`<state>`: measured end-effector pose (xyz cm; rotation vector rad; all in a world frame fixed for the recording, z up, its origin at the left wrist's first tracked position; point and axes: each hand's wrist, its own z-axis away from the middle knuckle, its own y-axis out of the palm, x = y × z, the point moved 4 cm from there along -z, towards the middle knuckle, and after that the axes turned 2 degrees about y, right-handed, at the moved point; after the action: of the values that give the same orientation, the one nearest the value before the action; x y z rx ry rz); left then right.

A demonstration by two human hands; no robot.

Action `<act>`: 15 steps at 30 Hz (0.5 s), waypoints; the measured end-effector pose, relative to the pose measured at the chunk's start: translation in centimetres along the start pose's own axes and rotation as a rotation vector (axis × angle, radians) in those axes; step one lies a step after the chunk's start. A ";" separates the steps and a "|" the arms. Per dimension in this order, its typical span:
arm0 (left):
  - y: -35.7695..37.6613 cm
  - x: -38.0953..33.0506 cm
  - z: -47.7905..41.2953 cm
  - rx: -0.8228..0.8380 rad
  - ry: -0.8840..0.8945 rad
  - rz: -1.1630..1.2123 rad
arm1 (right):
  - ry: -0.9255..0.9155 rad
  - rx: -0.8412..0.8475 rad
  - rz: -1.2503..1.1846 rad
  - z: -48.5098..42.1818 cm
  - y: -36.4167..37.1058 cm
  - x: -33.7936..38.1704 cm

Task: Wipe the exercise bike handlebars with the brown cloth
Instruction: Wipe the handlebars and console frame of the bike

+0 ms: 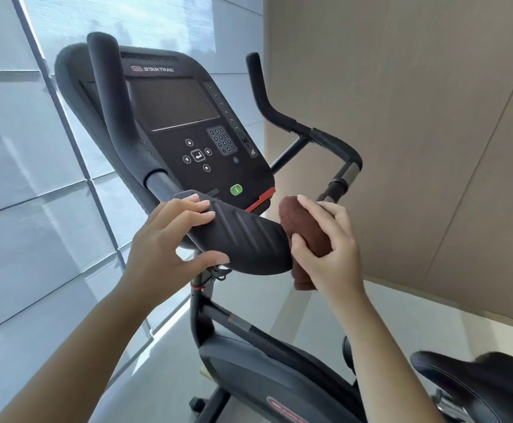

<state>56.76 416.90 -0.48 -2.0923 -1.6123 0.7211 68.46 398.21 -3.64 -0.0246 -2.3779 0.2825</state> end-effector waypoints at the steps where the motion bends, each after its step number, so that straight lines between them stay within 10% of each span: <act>1: 0.1 0.0 0.0 0.000 -0.001 0.006 | -0.009 -0.057 -0.014 0.7 0.1 0.4; 10: 0.4 -0.1 -0.2 -0.022 -0.027 0.028 | -0.212 -0.149 -0.031 2.2 0.3 1.2; 15: 0.5 0.2 -0.3 -0.034 0.007 0.018 | -0.036 -0.224 -0.010 0.7 -1.0 -1.9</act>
<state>57.40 416.99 -0.56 -2.1341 -1.6147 0.6962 69.49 396.91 -5.18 -0.1131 -2.4341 0.0101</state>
